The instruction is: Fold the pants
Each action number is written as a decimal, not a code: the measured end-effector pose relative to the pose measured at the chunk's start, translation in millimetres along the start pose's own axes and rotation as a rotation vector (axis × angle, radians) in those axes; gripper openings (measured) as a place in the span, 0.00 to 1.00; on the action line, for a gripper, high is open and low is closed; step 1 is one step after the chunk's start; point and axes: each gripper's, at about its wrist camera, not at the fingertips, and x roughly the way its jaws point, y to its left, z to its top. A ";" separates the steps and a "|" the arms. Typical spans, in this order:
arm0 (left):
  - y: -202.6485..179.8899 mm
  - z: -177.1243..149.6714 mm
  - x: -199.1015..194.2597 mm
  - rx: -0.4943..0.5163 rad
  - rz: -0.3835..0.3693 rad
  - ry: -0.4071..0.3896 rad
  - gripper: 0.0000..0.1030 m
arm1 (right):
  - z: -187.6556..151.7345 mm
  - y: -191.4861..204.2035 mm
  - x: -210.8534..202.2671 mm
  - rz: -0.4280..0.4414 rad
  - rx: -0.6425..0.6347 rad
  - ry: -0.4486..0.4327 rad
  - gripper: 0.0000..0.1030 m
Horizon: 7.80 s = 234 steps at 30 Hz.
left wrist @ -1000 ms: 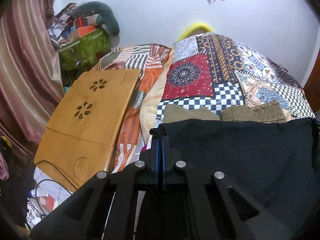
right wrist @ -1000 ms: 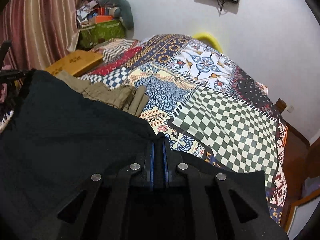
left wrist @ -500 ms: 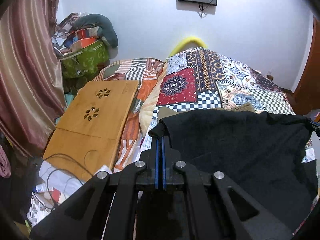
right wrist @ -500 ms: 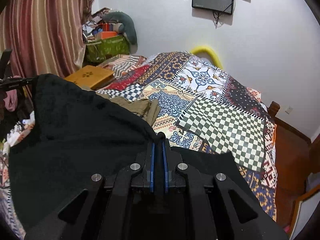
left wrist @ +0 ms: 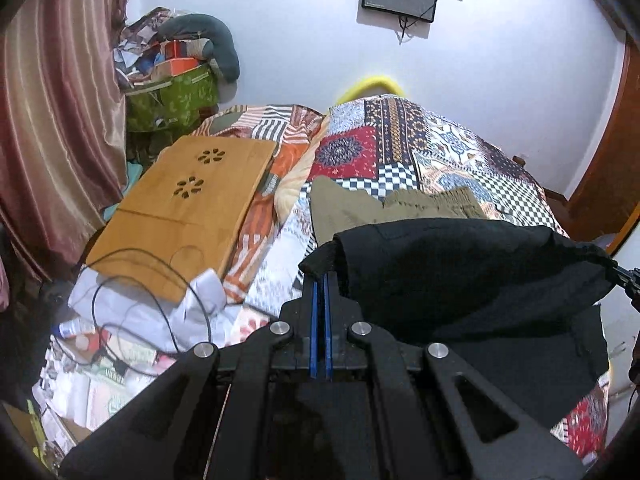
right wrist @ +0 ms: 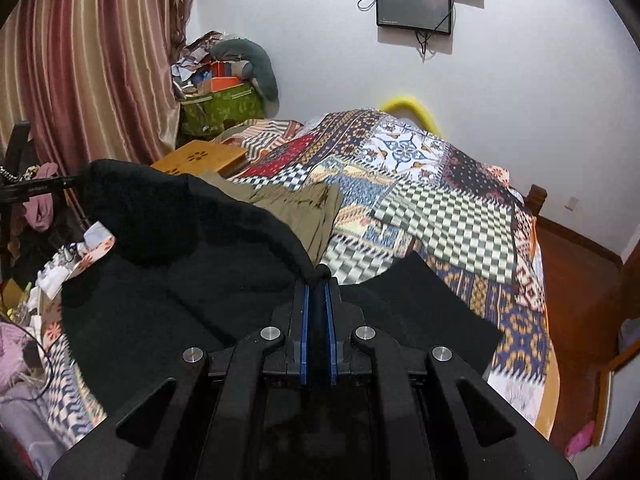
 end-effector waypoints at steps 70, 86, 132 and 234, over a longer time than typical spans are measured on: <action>-131.8 -37.1 53.1 0.259 -0.189 0.202 0.38 | -45.0 -50.2 -1.3 -0.111 0.208 0.105 0.58; -217.6 -37.3 117.4 0.280 -0.279 0.249 0.42 | -28.2 -70.8 121.3 -0.007 0.244 0.325 0.59; -273.8 -74.3 30.4 0.414 -0.333 0.220 0.68 | -160.4 -128.2 -55.4 -0.145 0.579 0.141 0.07; -265.1 -56.5 142.0 0.328 -0.198 0.370 0.72 | -130.2 -204.2 -16.3 -0.355 0.381 0.072 0.13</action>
